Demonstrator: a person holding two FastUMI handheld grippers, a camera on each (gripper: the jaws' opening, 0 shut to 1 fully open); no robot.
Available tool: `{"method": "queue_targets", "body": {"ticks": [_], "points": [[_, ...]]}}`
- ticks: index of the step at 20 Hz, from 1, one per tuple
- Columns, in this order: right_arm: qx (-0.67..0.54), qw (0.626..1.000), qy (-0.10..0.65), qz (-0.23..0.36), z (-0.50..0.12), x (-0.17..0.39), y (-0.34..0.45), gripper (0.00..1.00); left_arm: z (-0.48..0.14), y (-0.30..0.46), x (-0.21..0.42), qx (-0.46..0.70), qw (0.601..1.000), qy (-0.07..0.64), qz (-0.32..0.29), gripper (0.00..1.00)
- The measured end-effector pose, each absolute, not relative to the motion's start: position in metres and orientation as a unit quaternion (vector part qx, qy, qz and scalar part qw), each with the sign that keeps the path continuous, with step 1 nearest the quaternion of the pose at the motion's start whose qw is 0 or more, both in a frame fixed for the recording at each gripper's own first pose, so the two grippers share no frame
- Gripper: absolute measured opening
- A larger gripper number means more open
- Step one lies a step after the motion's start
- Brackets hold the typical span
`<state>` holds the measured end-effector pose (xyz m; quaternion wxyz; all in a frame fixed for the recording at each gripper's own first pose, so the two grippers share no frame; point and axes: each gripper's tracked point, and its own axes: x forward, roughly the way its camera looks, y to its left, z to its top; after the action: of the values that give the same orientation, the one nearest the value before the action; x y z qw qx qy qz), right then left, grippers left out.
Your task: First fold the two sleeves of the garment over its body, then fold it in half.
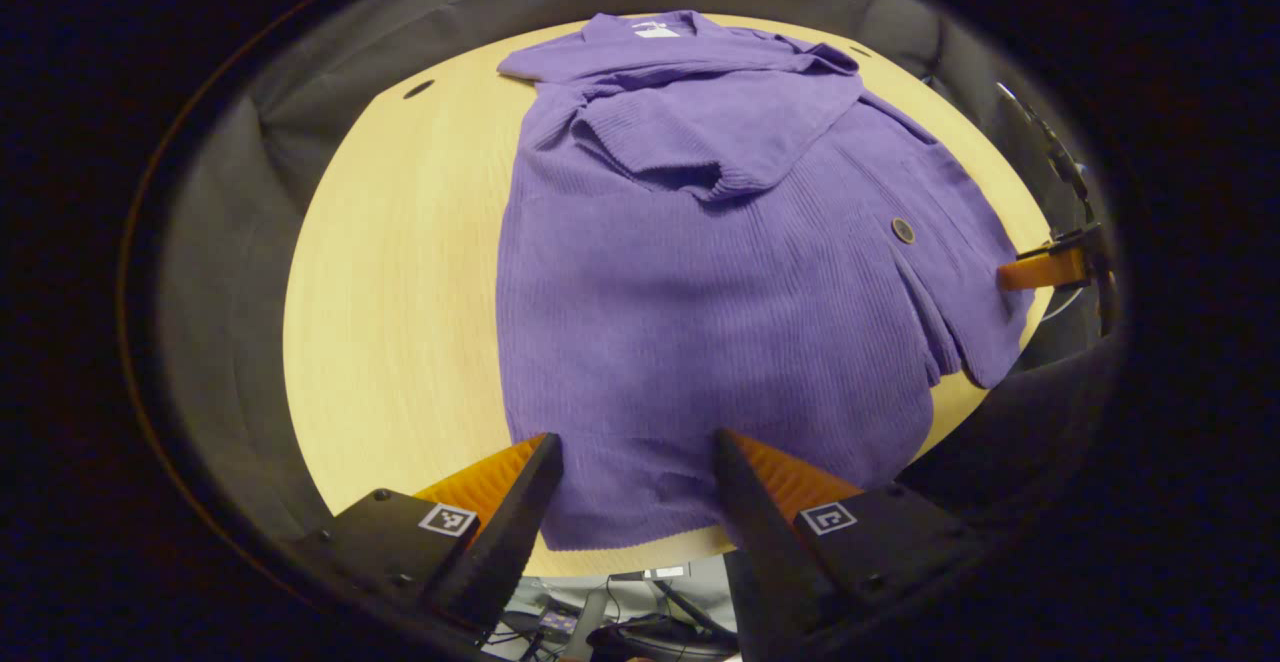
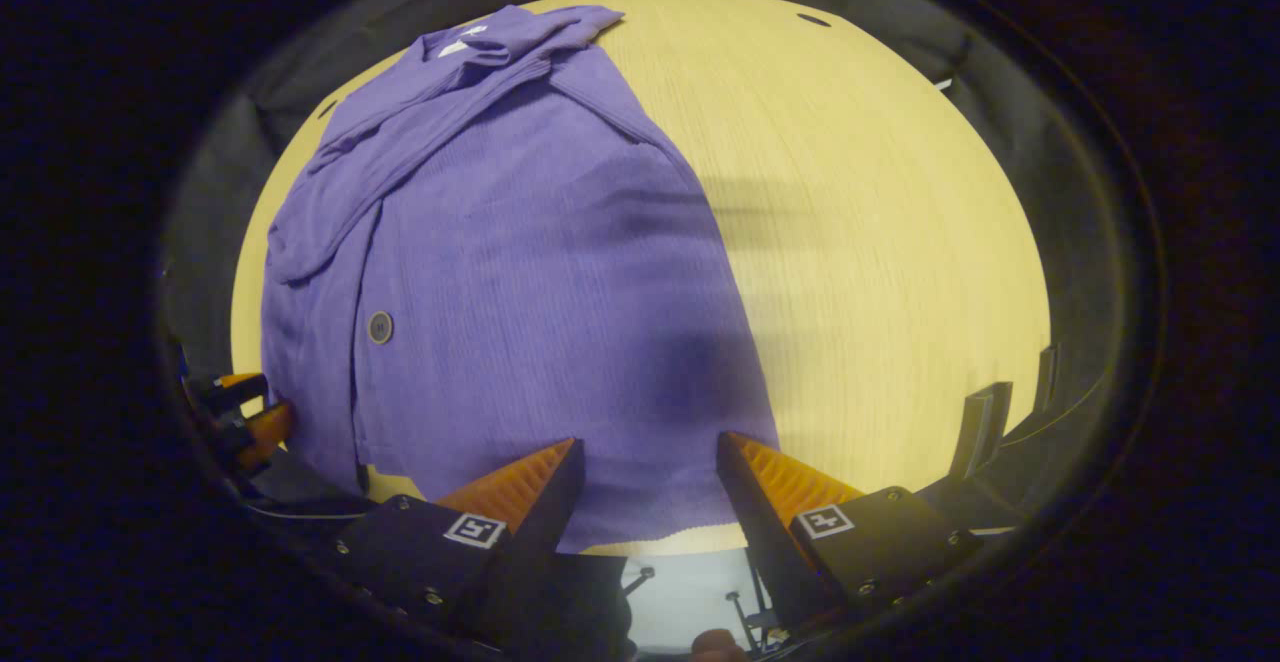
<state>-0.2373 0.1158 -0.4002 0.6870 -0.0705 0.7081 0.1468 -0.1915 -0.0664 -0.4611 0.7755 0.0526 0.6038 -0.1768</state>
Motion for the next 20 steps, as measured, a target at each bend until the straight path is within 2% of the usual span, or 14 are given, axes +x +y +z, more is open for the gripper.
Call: {"method": "queue_targets", "body": {"ticks": [7,10,11,12,14,15,16,17,18,19,20], "points": [[-0.088,0.635,0.759,0.111,-0.402,-0.228,0.124,0.87,-0.467,-0.066,-0.186,0.05,0.725,0.67,-0.152,0.99],[-0.091,0.634,0.761,0.102,-0.401,-0.228,0.127,0.88,-0.466,-0.067,-0.186,0.044,0.727,0.67,-0.144,0.97],[-0.092,0.635,0.76,0.101,-0.402,-0.228,0.127,0.79,-0.465,-0.067,-0.185,0.044,0.727,0.67,-0.144,1.0],[-0.091,0.635,0.76,0.102,-0.401,-0.227,0.127,0.85,-0.466,-0.068,-0.184,0.043,0.726,0.671,-0.142,0.96],[-0.088,0.633,0.763,0.101,-0.401,-0.229,0.129,0.83,-0.464,-0.068,-0.183,0.04,0.726,0.672,-0.139,0.94],[-0.091,0.63,0.764,0.102,-0.4,-0.23,0.13,0.77,-0.465,-0.071,-0.179,0.035,0.73,0.669,-0.132,0.77],[-0.089,0.627,0.766,0.105,-0.396,-0.23,0.131,0.77,-0.463,-0.073,-0.174,0.032,0.742,0.658,-0.123,0.61],[-0.086,0.629,0.766,0.099,-0.398,-0.233,0.132,0.62,-0.464,-0.072,-0.169,0.035,0.762,0.638,-0.108,0.44],[-0.093,0.626,0.767,0.105,-0.399,-0.233,0.134,0.52,-0.461,-0.072,-0.169,0.043,0.764,0.635,-0.109,0.27],[-0.094,0.629,0.764,0.11,-0.396,-0.232,0.134,0.5,-0.462,-0.072,-0.169,0.05,0.765,0.632,-0.11,0.11],[-0.09,0.643,0.755,0.09,-0.399,-0.23,0.132,0.28,-0.462,-0.074,-0.169,0.053,0.765,0.632,-0.11,0.13]]}}
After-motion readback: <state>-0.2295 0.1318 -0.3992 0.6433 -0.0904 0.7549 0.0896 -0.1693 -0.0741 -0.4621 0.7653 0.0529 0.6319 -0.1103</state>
